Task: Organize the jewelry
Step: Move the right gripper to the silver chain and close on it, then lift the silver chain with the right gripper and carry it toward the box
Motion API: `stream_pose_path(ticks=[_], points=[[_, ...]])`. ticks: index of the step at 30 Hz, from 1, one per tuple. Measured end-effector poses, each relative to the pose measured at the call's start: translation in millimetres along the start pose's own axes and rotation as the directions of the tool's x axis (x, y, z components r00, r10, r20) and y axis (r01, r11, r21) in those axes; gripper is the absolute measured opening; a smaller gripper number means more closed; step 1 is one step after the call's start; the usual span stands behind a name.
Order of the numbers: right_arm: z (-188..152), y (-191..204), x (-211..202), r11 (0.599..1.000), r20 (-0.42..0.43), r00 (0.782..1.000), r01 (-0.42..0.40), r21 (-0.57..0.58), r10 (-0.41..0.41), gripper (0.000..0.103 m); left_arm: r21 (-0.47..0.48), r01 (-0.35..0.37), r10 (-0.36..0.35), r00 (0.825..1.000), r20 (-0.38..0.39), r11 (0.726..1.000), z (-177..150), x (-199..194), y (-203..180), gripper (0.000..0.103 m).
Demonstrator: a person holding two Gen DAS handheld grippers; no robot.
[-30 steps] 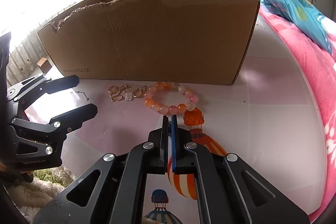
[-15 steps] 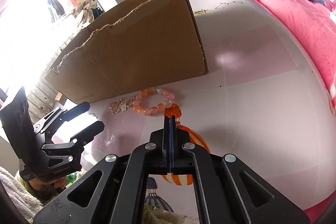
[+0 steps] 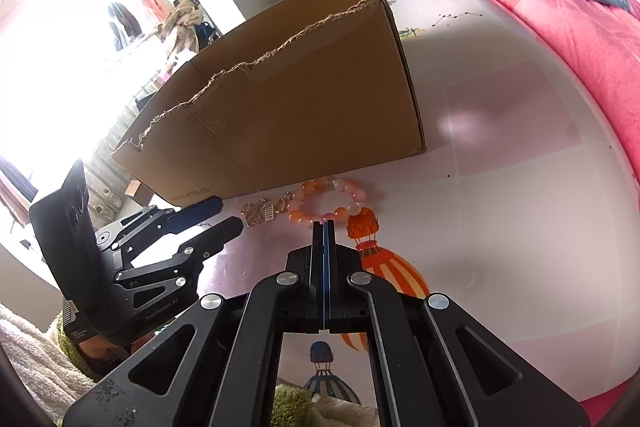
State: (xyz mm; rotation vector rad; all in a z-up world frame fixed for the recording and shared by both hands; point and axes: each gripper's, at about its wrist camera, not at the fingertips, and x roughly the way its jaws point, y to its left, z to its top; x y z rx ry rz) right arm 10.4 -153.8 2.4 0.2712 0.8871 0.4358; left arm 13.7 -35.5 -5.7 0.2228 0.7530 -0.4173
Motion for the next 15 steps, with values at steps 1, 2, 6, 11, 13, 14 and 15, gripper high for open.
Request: stream_pose_path(ticks=[1, 2, 6, 11, 13, 14, 15], points=[[3.7, -4.1, 0.2, 1.000, -0.001, 1.000, 0.000, -0.001, 0.000, 0.000, 0.005, 0.004, -0.004, 1.000, 0.002, 1.000, 1.2, 0.1, -0.1, 0.027], [4.4, -2.8, 1.7, 1.000, -0.002, 1.000, 0.000, -0.002, 0.000, 0.000, 0.009, 0.010, -0.010, 1.000, 0.004, 1.000, 2.2, 0.0, -0.7, 0.026], [5.0, -4.2, 1.3, 1.000, -0.004, 1.000, -0.005, 0.000, 0.005, 0.000, 0.018, 0.032, -0.032, 0.999, 0.005, 0.999, 5.0, 1.4, -3.2, 0.024], [4.2, -6.7, -0.4, 1.000, -0.008, 1.000, -0.008, -0.003, 0.008, 0.000, 0.012, 0.052, -0.052, 0.999, 0.001, 0.999, 8.7, 5.2, -2.2, 0.023], [4.4, -6.4, 0.5, 1.000, -0.010, 1.000, -0.007, -0.002, 0.007, 0.000, -0.002, 0.051, -0.051, 0.999, 0.001, 0.999, 10.9, 6.3, 0.6, 0.023], [5.5, -4.9, 2.8, 1.000, -0.011, 1.000, -0.007, -0.002, 0.007, 0.000, -0.007, 0.044, -0.044, 0.999, 0.001, 0.999, 11.8, 6.8, 2.2, 0.023], [5.4, -5.0, 3.0, 1.000, -0.011, 1.000, -0.008, -0.001, 0.008, 0.000, -0.010, 0.039, -0.039, 0.999, -0.001, 0.999, 12.4, 7.5, 3.6, 0.022]])
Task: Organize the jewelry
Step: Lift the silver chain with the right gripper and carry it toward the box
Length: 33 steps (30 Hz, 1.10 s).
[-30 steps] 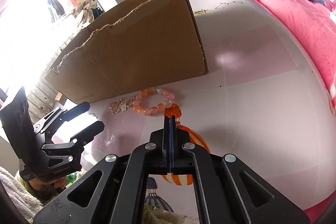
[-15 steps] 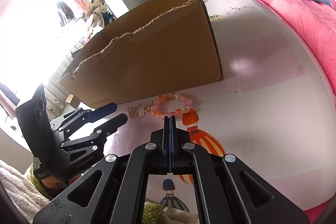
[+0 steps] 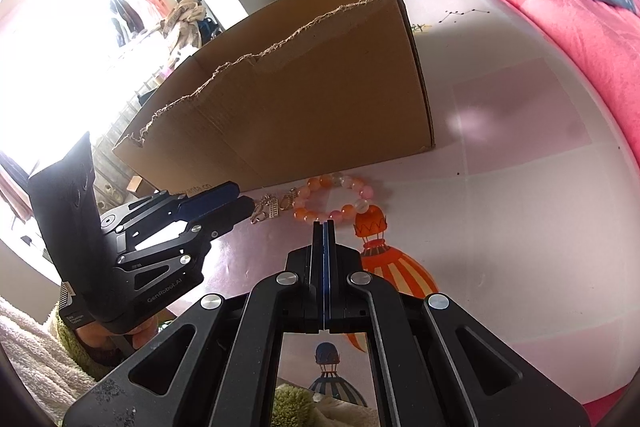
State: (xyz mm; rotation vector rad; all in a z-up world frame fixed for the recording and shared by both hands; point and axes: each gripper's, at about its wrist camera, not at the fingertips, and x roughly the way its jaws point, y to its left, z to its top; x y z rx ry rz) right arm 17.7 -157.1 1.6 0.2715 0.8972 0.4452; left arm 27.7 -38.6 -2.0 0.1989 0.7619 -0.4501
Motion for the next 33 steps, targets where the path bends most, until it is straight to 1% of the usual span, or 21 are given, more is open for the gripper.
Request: stream_pose_path(ticks=[1, 3, 5, 6, 9, 16, 24, 33], points=[[0.1, 0.0, 0.2, 1.000, 0.000, 1.000, -0.001, 0.001, 0.001, 0.000, -0.001, -0.003, 0.003, 1.000, -0.004, 1.000, 0.0, 0.9, 1.2, 0.019], [0.1, -0.3, 0.7, 1.000, -0.002, 1.000, -0.003, 0.002, 0.003, 0.000, -0.003, -0.004, 0.004, 1.000, -0.021, 1.000, -0.8, 4.7, 2.7, 0.018], [0.2, -0.4, 0.6, 1.000, -0.003, 1.000, -0.004, 0.002, 0.004, 0.000, -0.017, 0.015, -0.016, 0.999, -0.052, 1.000, -2.4, 11.0, 4.5, 0.016], [0.2, -0.3, 0.6, 1.000, -0.003, 1.000, -0.004, 0.001, 0.004, 0.000, -0.025, 0.021, -0.022, 0.998, -0.051, 0.999, -3.2, 11.7, 5.0, 0.016], [-0.1, -0.6, 0.4, 1.000, -0.004, 1.000, -0.001, 0.004, 0.001, 0.000, -0.033, 0.077, -0.079, 0.995, -0.061, 0.996, -2.7, 10.2, 2.0, 0.014], [-0.6, -2.4, -0.2, 1.000, -0.004, 1.000, -0.004, 0.014, 0.004, 0.000, -0.030, 0.157, -0.159, 0.984, -0.080, 0.987, -9.5, 0.7, -13.4, 0.014], [-1.1, -1.9, -2.7, 1.000, 0.002, 1.000, -0.012, 0.006, 0.012, 0.000, -0.025, 0.144, -0.144, 0.989, -0.042, 0.989, -13.1, -13.1, -14.9, 0.014], [-2.2, 1.6, -3.6, 1.000, 0.005, 1.000, -0.012, 0.000, 0.012, 0.000, 0.007, 0.146, -0.146, 0.987, -0.071, 0.989, -16.9, -5.5, -15.3, 0.014]])
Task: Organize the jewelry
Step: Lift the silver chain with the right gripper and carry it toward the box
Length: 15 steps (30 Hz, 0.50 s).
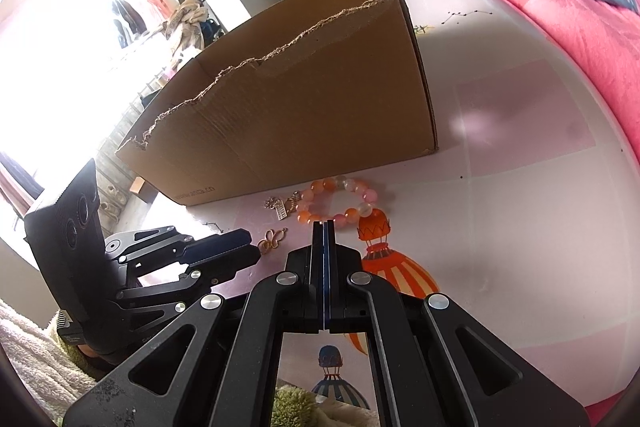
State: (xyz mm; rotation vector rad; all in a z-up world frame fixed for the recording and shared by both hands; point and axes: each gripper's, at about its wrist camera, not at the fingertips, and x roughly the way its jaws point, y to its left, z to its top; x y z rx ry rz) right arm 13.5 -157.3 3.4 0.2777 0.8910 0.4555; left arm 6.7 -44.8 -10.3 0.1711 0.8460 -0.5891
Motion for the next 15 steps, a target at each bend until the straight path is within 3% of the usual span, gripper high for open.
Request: stream_pose_path(ticks=[15], points=[[0.2, -0.5, 0.1, 1.000, 0.003, 1.000, 0.002, 0.000, -0.002, 0.000, 0.094, -0.065, 0.064, 0.998, 0.013, 0.993, 1.7, 10.7, -12.6, 0.011]])
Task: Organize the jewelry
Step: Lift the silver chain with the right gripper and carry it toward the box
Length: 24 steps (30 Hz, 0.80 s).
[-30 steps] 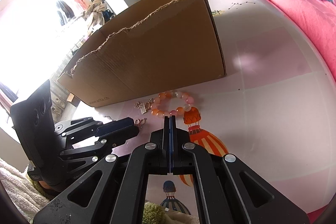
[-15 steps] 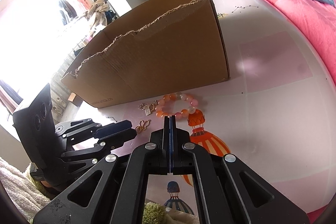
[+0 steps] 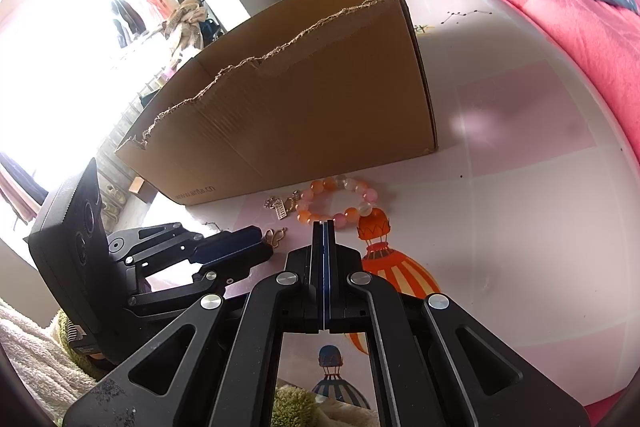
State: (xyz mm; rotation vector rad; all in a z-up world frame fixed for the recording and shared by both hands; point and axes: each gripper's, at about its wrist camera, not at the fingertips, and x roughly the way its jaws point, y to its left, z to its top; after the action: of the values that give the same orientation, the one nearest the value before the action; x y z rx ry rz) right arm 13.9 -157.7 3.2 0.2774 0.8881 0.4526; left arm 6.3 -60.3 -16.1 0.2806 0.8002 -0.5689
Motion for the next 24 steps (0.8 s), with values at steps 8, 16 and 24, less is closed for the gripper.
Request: stream_pose_path(ticks=[8, 16, 24], points=[[-0.7, 0.3, -2.3, 1.000, 0.013, 1.000, 0.003, 0.003, -0.003, 0.000, 0.006, 0.003, -0.004, 1.000, 0.006, 1.000, -1.7, -3.1, -1.5, 0.010], [2.9, 4.1, -8.7, 1.000, 0.036, 0.999, 0.000, -0.015, 0.001, 0.000, -0.004, 0.013, -0.013, 0.999, 0.038, 1.000, -1.4, -16.5, 0.5, 0.007], [17.4, 7.0, -36.3, 0.998, 0.124, 0.991, -0.044, -0.045, 0.050, 0.000, -0.023, 0.040, -0.037, 0.994, 0.103, 0.999, 6.8, -39.6, 7.7, 0.007]])
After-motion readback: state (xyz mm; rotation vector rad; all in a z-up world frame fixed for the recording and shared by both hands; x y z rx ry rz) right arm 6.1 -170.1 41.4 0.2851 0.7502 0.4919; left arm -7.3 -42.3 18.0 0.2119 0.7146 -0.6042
